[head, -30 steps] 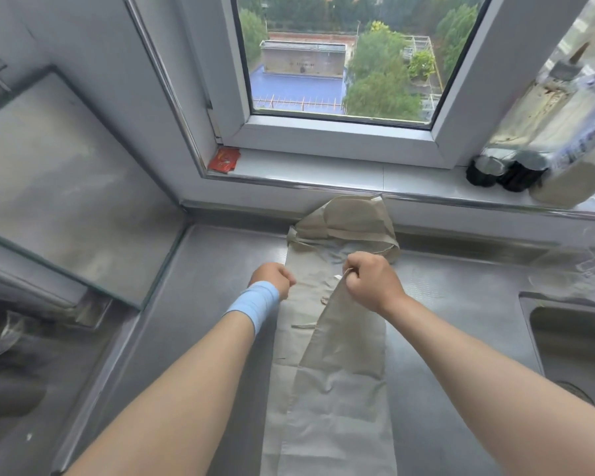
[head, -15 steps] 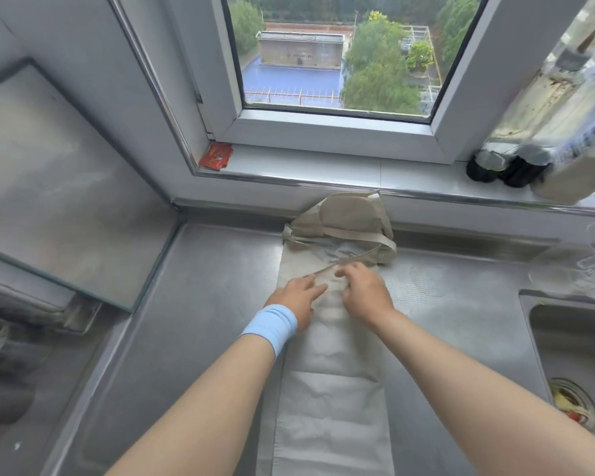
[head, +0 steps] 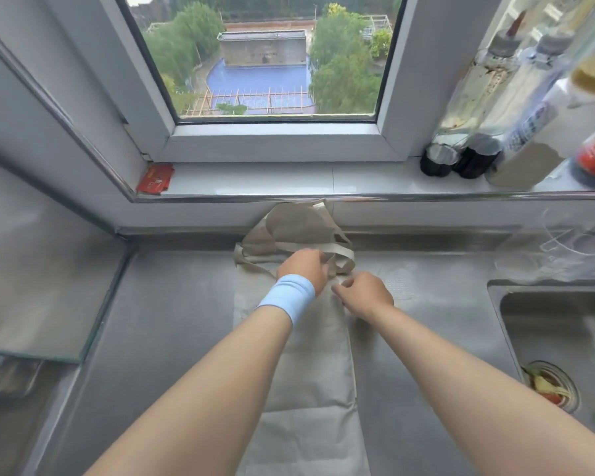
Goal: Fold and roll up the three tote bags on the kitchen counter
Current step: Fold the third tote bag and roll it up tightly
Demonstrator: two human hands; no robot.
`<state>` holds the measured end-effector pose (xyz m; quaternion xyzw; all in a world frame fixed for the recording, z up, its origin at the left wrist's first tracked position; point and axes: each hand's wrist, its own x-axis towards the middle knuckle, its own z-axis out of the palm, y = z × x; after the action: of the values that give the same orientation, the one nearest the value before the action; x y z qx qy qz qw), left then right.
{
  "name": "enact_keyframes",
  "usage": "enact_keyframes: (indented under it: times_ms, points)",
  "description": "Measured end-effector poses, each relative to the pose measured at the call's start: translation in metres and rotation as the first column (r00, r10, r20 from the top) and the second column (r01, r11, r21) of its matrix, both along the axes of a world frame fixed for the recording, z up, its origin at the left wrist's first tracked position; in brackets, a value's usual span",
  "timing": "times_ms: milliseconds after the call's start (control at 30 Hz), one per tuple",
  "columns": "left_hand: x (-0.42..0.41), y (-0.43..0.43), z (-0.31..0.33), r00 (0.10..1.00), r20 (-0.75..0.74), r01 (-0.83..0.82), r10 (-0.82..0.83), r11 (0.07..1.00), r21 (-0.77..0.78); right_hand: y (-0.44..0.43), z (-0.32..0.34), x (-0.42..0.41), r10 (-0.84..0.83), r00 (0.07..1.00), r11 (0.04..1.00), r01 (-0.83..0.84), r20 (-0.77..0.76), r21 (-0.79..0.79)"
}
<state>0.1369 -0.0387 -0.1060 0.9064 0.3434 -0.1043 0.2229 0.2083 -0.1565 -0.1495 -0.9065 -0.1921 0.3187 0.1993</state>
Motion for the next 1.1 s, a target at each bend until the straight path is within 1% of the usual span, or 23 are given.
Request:
enact_keyframes:
  times_ms: [67, 133, 200, 267, 333, 367, 500, 533, 600, 633, 667, 700, 733, 767, 800, 833, 867, 900, 967, 1000, 1100]
  points:
    - [0.017, -0.001, -0.003, 0.998, -0.051, -0.043, 0.042, 0.999, -0.008, 0.002, -0.006, 0.003, -0.026, 0.997, 0.997, 0.03, -0.067, 0.066]
    - [0.024, 0.0, -0.005, 0.992, -0.098, -0.08, 0.079, 0.997, 0.001, 0.002, -0.008, 0.004, -0.018, 0.996, 0.995, 0.027, -0.087, 0.096]
    - [0.027, 0.002, -0.008, 0.989, -0.068, -0.137, 0.135, 0.99, -0.024, 0.002, -0.008, 0.005, -0.012, 0.993, 0.994, 0.025, -0.119, 0.108]
    - [0.028, 0.009, -0.012, 0.965, 0.029, -0.254, 0.26, 0.958, -0.129, 0.001, -0.01, 0.006, 0.004, 0.988, 0.99, 0.018, -0.152, 0.142]
    - [0.027, 0.017, -0.015, 0.899, 0.126, -0.365, 0.419, 0.878, -0.311, 0.0, -0.009, 0.008, 0.008, 0.99, 0.989, 0.012, -0.139, 0.145]
    - [0.026, 0.021, -0.016, 0.867, 0.148, -0.393, 0.476, 0.836, -0.382, 0.0, -0.008, 0.009, 0.004, 0.992, 0.989, 0.014, -0.126, 0.145]
    - [0.018, 0.028, -0.027, 0.783, 0.195, -0.415, 0.59, 0.73, -0.544, 0.004, -0.001, 0.008, -0.024, 0.995, 0.984, 0.042, -0.101, 0.175]
    - [0.012, 0.025, -0.025, 0.772, 0.223, -0.412, 0.595, 0.736, -0.537, 0.005, -0.001, 0.006, -0.037, 0.996, 0.982, 0.051, -0.081, 0.18]
    - [-0.006, 0.017, -0.021, 0.782, 0.328, -0.393, 0.53, 0.827, -0.402, 0.007, 0.0, -0.002, -0.081, 0.996, 0.977, 0.087, -0.035, 0.193]
    - [-0.018, 0.012, -0.022, 0.792, 0.386, -0.363, 0.472, 0.873, -0.325, 0.006, 0.0, -0.009, -0.092, 0.996, 0.976, 0.088, 0.015, 0.199]
    - [-0.032, 0.005, -0.022, 0.818, 0.41, -0.314, 0.404, 0.91, -0.27, 0.003, 0.0, -0.017, -0.066, 0.991, 0.979, 0.042, 0.114, 0.2]
    - [-0.047, -0.002, -0.024, 0.856, 0.407, -0.247, 0.319, 0.944, -0.219, -0.002, -0.002, -0.027, 0.01, 0.966, 0.981, -0.06, 0.26, 0.184]
    - [-0.062, -0.007, -0.028, 0.905, 0.361, -0.177, 0.227, 0.97, -0.167, -0.007, -0.008, -0.038, 0.122, 0.905, 0.968, -0.2, 0.408, 0.153]
    - [-0.081, -0.013, -0.031, 0.945, 0.3, -0.104, 0.13, 0.989, -0.102, -0.014, -0.012, -0.053, 0.233, 0.819, 0.933, -0.341, 0.525, 0.118]
    - [-0.093, -0.017, -0.037, 0.974, 0.221, -0.032, 0.038, 0.999, -0.034, -0.02, -0.02, -0.06, 0.307, 0.737, 0.888, -0.449, 0.602, 0.096]
    - [-0.109, -0.02, -0.041, 0.987, 0.152, 0.041, -0.044, 0.999, 0.025, -0.027, -0.026, -0.07, 0.374, 0.665, 0.836, -0.543, 0.647, 0.075]
    - [-0.123, -0.024, -0.043, 0.991, 0.084, 0.103, -0.108, 0.992, 0.067, -0.033, -0.031, -0.077, 0.45, 0.619, 0.785, -0.618, 0.643, 0.046]
    - [-0.137, -0.028, -0.045, 0.988, 0.033, 0.147, -0.15, 0.986, 0.078, -0.037, -0.033, -0.085, 0.547, 0.599, 0.744, -0.668, 0.584, -0.013]
    - [-0.162, -0.033, -0.051, 0.974, -0.039, 0.225, -0.223, 0.973, 0.06, -0.046, -0.036, -0.097, 0.707, 0.537, 0.669, -0.718, 0.46, -0.19]
    - [-0.171, -0.035, -0.054, 0.963, -0.075, 0.263, -0.259, 0.963, 0.051, -0.049, -0.038, -0.1, 0.75, 0.509, 0.642, -0.715, 0.422, -0.277]
    - [-0.196, -0.044, -0.052, 0.95, -0.136, 0.294, -0.283, 0.953, 0.073, -0.054, -0.037, -0.108, 0.766, 0.403, 0.631, -0.622, 0.501, -0.464]
